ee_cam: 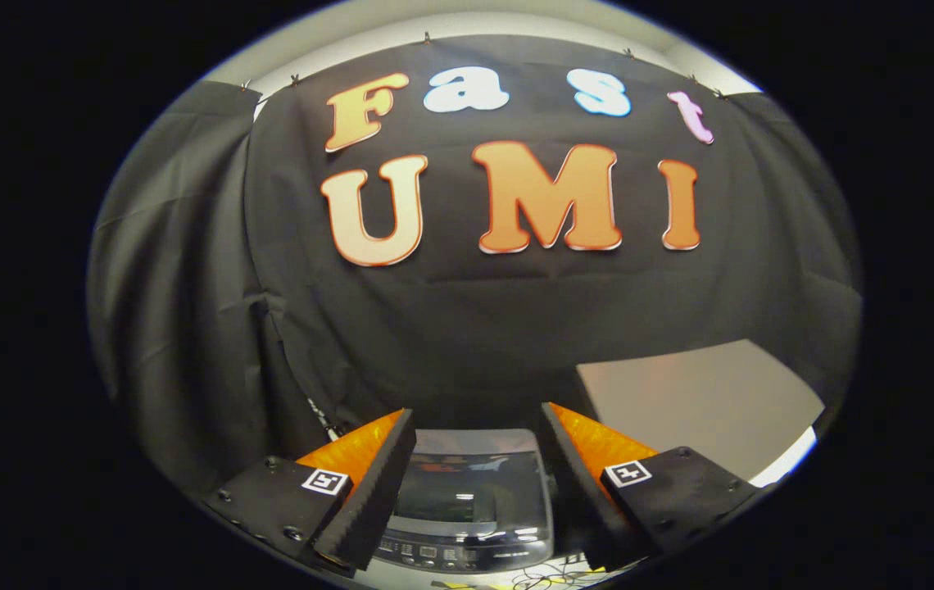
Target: Put the clothes into the washing machine and then close the washing machine lid.
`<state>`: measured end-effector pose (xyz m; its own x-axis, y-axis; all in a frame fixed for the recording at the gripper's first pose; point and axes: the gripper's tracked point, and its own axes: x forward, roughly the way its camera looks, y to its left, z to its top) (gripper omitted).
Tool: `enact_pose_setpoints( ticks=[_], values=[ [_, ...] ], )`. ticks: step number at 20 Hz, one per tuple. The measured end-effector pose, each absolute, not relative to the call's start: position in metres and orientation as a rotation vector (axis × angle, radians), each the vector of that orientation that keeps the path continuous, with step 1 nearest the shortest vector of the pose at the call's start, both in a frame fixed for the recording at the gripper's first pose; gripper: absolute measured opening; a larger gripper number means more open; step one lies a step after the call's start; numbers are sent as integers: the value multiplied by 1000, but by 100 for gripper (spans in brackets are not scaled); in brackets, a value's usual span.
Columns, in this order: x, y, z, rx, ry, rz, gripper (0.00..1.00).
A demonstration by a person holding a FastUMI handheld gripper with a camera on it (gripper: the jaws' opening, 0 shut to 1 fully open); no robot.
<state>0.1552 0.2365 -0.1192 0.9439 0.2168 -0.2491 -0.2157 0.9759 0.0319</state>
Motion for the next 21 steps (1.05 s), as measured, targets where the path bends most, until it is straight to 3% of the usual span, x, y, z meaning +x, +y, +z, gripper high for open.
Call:
enact_pose_setpoints(
  ticks=[5, 21],
  values=[
    [118, 163, -60, -21, 149, 129, 98],
    [83, 27, 6, -33, -13, 29, 98]
  ],
)
